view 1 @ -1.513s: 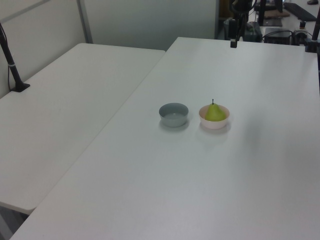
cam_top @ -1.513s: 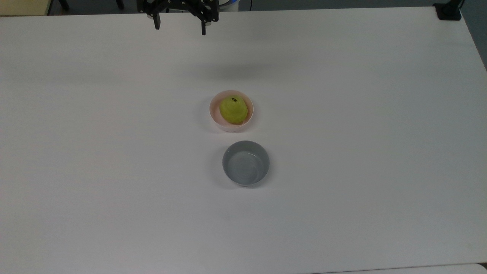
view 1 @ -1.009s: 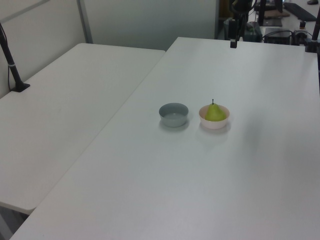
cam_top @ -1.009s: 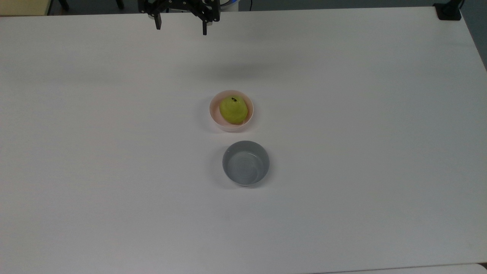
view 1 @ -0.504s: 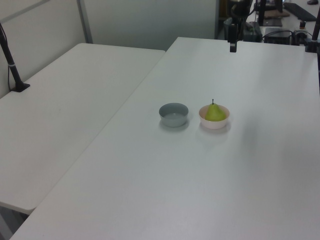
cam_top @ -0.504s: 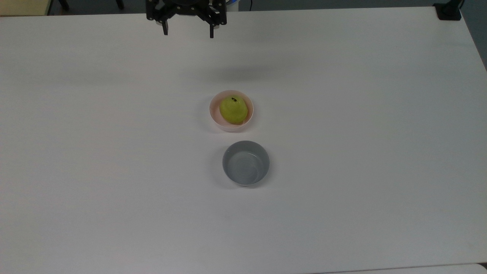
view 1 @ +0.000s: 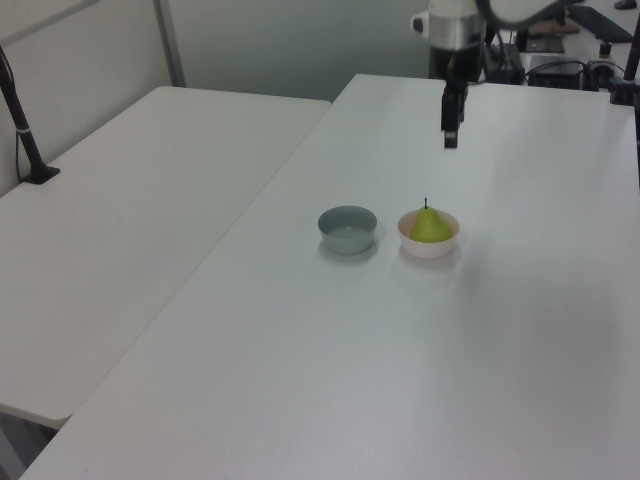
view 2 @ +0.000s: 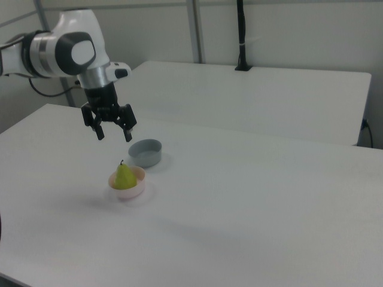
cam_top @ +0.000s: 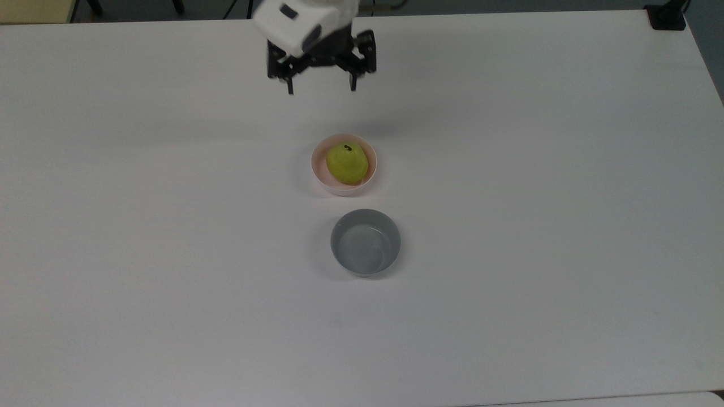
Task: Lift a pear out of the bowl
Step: 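Lower the gripper over the pear inside the pink bowl, then close the gripper on the green pear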
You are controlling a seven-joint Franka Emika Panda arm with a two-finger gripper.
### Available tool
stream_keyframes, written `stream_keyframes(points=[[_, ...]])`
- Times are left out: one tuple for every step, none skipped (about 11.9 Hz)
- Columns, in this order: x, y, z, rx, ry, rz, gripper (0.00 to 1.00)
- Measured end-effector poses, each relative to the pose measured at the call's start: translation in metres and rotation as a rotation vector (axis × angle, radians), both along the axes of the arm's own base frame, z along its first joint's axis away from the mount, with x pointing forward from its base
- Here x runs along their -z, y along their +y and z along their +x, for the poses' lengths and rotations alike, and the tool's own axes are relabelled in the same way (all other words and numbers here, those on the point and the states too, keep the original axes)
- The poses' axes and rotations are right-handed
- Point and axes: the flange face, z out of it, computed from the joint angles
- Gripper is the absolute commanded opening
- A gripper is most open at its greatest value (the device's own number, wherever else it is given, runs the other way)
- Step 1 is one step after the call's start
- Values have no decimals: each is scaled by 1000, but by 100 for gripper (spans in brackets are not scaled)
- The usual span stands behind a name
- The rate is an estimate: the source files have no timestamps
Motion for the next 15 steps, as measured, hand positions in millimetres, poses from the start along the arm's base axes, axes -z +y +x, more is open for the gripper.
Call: stream_keyframes(points=[[24,11,7,-35,17,-1,100],[39,16,11,-57,29,-2,100],[53,20,15,-77,39,-3,100],[67,25,17,-88,43,-3,100],[80,28,19,-96,44,-2,100],[93,29,18,-104,44,-1,100],[104,30,17,-111,39,1,100],[114,32,15,-118,31,3,100],[126,34,14,-122,30,4,97],[135,34,15,-124,30,4,95],[143,35,17,-129,22,6,89],[149,35,19,-131,18,7,87],[154,35,21,-131,17,8,82],[157,36,22,-132,16,8,79],[159,35,22,-132,16,8,75]])
